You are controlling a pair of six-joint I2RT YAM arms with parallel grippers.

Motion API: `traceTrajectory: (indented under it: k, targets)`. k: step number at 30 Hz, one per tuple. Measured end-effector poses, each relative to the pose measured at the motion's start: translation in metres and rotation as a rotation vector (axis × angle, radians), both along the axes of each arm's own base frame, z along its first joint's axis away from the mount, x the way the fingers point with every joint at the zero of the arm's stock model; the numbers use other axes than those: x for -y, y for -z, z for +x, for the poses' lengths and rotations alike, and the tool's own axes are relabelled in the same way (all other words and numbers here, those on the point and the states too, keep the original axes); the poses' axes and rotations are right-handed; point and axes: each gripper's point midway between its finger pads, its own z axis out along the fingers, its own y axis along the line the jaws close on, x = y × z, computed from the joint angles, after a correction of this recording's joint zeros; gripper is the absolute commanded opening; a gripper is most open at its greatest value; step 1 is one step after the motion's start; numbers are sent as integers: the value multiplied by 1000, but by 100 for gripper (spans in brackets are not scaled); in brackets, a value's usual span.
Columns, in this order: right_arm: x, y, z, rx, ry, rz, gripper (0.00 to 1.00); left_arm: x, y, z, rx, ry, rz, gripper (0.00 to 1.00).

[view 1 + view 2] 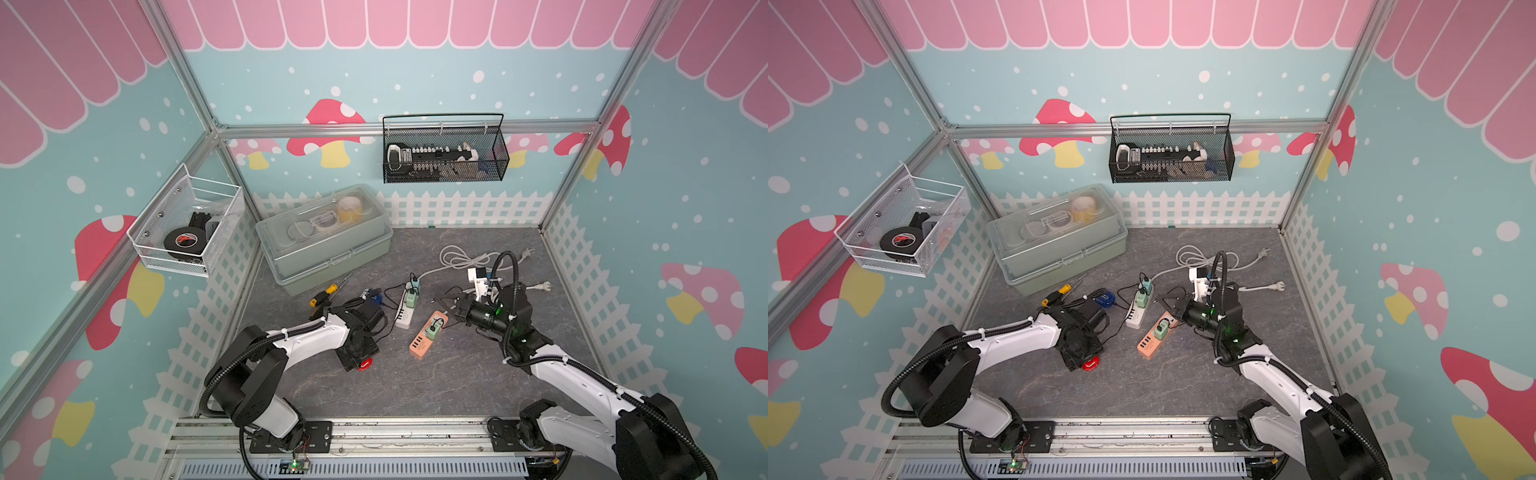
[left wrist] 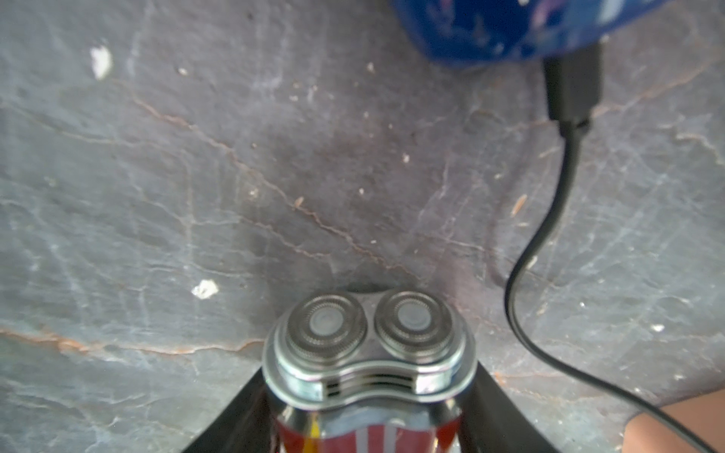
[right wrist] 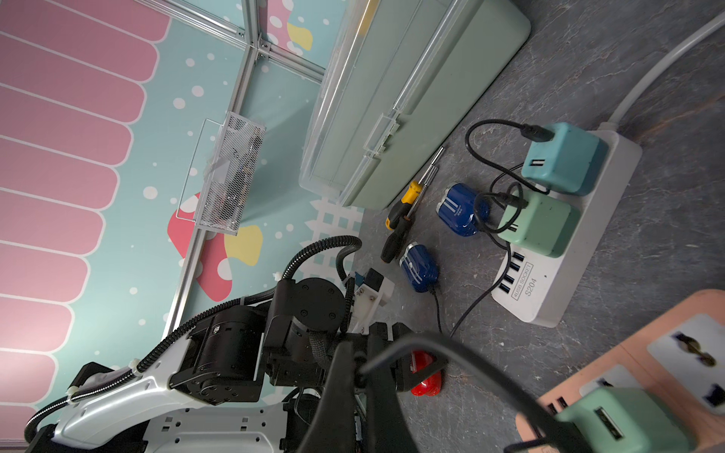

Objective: Charge the electric shaver
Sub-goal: Pick up the electric shaver from the center of the board.

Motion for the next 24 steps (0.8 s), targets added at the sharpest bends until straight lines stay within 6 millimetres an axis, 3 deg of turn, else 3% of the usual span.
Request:
traceTrajectory:
  k: [8,15,19,22,24]
  targets:
    - [1,3,0,-9,7,-2,0,1,1,2,-18,6,22,42]
    - [3,10,0,-27,18,-28,0,1,0,2,-30,13,33,5]
    - [7,8,0,1,39,-52,0,0,-6,3,-39,-1,37,0]
    - [11,-3,-2,74,79,-69,0,-1,-32,12,-11,-67,-7,0]
    - [13,-11,-3,129,115,-72,0,4,-66,28,55,-153,-99,0]
